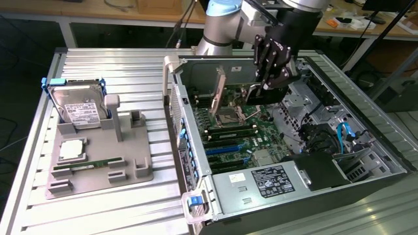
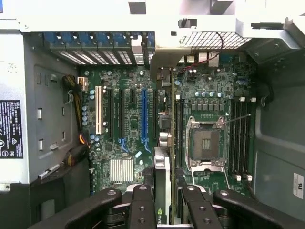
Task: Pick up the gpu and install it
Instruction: 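Insert the gpu into the slot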
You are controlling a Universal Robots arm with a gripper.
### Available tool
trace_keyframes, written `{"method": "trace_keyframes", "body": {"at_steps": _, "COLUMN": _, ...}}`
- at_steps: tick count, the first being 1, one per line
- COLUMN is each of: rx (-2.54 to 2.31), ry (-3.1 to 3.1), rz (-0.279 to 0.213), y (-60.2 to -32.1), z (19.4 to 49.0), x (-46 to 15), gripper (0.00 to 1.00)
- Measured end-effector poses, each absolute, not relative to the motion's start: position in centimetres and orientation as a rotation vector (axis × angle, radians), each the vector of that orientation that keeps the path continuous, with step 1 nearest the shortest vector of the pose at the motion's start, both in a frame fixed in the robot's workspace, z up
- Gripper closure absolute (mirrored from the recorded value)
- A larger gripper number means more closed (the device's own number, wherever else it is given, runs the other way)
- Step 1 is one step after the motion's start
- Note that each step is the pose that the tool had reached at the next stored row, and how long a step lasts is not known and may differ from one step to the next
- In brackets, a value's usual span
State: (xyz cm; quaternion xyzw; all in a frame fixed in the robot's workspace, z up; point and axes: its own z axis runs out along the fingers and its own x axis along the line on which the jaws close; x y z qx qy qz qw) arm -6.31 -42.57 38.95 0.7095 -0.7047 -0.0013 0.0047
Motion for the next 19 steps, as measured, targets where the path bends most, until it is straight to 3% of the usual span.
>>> {"method": "trace_keyframes", "body": {"at_steps": 19, "rx": 2.220, "ry": -2.209, "rz": -0.004, "y": -43.7, "z": 36.5, "x": -7.2, "gripper": 0.73}}
